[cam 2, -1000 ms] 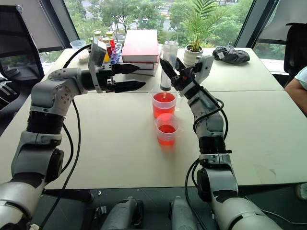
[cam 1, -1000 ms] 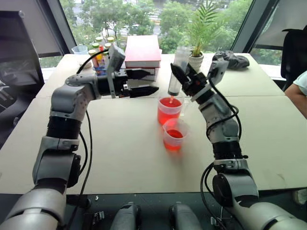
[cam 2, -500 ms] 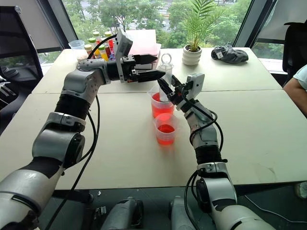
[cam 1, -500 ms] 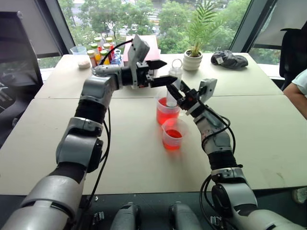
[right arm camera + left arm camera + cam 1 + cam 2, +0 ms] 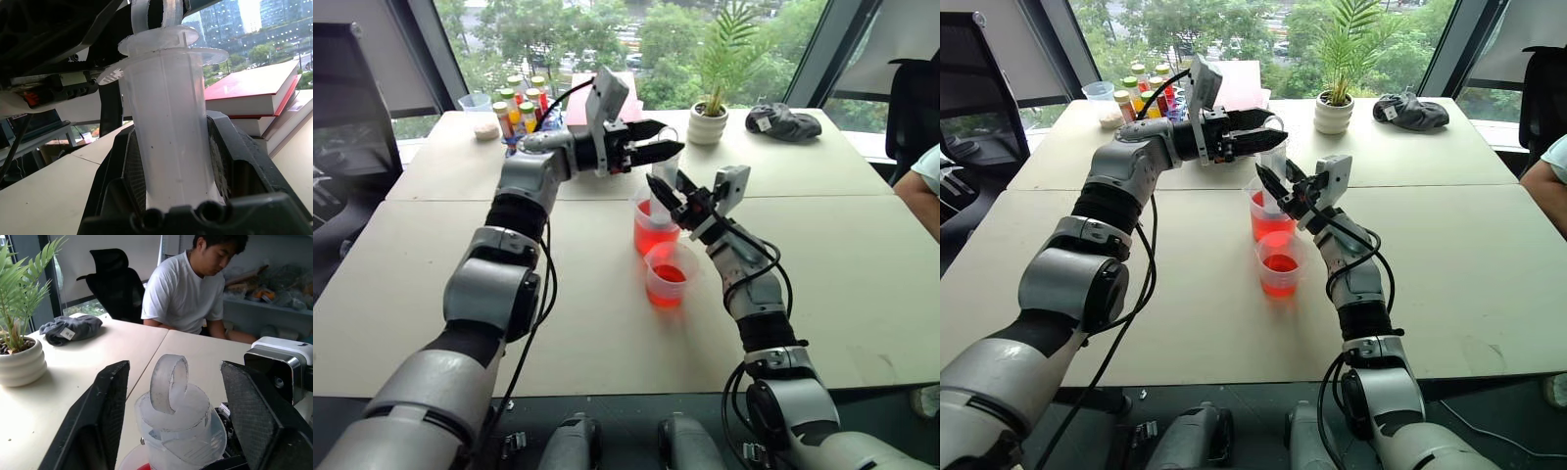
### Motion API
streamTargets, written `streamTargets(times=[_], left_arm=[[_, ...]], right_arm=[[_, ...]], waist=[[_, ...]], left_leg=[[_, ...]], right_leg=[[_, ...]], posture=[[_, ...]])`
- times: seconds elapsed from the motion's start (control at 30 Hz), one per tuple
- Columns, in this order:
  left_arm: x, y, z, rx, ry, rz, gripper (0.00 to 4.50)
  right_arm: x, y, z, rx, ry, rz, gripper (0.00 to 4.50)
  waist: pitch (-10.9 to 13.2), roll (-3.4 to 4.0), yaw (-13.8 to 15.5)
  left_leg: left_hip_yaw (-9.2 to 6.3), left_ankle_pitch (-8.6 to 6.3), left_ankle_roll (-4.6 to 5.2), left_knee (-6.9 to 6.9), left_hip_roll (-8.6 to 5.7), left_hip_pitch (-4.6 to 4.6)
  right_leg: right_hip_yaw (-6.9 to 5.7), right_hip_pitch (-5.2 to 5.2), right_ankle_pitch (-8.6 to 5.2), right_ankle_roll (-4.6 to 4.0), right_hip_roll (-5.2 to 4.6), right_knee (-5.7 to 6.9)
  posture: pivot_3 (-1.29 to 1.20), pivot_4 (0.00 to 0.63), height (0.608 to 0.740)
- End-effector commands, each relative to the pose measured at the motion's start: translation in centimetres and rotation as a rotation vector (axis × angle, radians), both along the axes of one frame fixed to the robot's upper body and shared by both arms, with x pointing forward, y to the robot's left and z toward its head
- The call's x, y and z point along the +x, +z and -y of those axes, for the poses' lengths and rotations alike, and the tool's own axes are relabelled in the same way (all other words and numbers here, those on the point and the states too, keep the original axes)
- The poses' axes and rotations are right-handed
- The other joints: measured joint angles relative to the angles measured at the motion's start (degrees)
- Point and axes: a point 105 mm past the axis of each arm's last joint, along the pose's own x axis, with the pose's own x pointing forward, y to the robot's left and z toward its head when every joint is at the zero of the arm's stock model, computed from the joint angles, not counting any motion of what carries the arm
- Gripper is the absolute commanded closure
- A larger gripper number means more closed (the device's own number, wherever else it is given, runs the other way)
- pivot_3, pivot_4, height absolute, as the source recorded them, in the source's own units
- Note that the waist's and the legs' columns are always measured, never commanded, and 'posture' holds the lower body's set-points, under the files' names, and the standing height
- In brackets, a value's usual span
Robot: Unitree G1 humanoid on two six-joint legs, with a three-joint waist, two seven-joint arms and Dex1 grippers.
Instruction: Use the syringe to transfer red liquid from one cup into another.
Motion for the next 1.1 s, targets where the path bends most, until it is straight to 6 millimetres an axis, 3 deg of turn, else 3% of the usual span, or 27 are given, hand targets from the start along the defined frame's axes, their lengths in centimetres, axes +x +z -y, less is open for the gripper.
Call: streamTargets(times=[0.03, 0.1, 0.13, 0.37, 0.7, 1.1], left_arm=[[-0.5, 2.3, 0.2, -0.040, -0.021, 0.052, 3.41], [-0.4, 2.1, 0.3, -0.033, -0.022, 0.052, 4.41], [-0.4, 2.0, 0.3, -0.029, -0.022, 0.052, 4.46], [-0.3, 2.3, 0.4, -0.018, -0.004, 0.073, 4.46], [-0.8, 7.0, -0.5, -0.097, 0.042, 0.184, 4.46], [-0.9, 9.7, -1.7, -0.141, 0.106, 0.251, 4.46]], right_arm=[[-0.6, 1.6, -0.2, -0.002, 0.012, 0.068, 3.10], [-0.7, 1.6, -0.3, -0.006, 0.013, 0.069, 3.10], [-0.7, 1.7, -0.3, -0.006, 0.013, 0.070, 3.10], [-0.6, 1.7, -0.3, -0.014, 0.019, 0.065, 3.10], [-0.9, -0.1, -1.6, -0.055, 0.090, -0.011, 3.10], [-1.1, -0.8, -2.1, -0.062, 0.113, -0.030, 3.10]], waist=[[0.00, 0.00, -0.02], [0.00, 0.00, -0.02], [0.00, 0.00, -0.02], [0.00, 0.00, 0.00], [0.00, 0.00, -0.01], [0.00, 0.00, 0.00]], left_leg=[[0.00, 0.00, 0.00, 0.00, 0.00, 0.00], [0.00, 0.00, 0.00, 0.00, 0.00, 0.00], [0.00, 0.00, 0.00, 0.00, 0.00, 0.00], [-0.01, 0.00, 0.00, 0.00, 0.00, 0.00], [-0.01, 0.00, 0.00, 0.00, 0.00, 0.00], [-0.01, 0.00, 0.00, 0.00, 0.00, 0.00]], right_leg=[[0.00, 0.00, 0.00, 0.00, 0.01, 0.00], [0.00, 0.00, 0.00, 0.00, 0.01, 0.00], [0.00, 0.00, 0.00, 0.00, 0.01, 0.00], [0.00, 0.00, 0.00, 0.00, 0.01, 0.00], [0.00, 0.00, 0.00, 0.00, 0.02, 0.00], [0.00, 0.00, 0.00, 0.00, 0.02, 0.01]], posture=[[0.00, 0.150, 0.740], [0.00, 0.150, 0.740], [0.00, 0.150, 0.740], [0.00, 0.150, 0.740], [0.00, 0.150, 0.740], [0.00, 0.150, 0.740]])
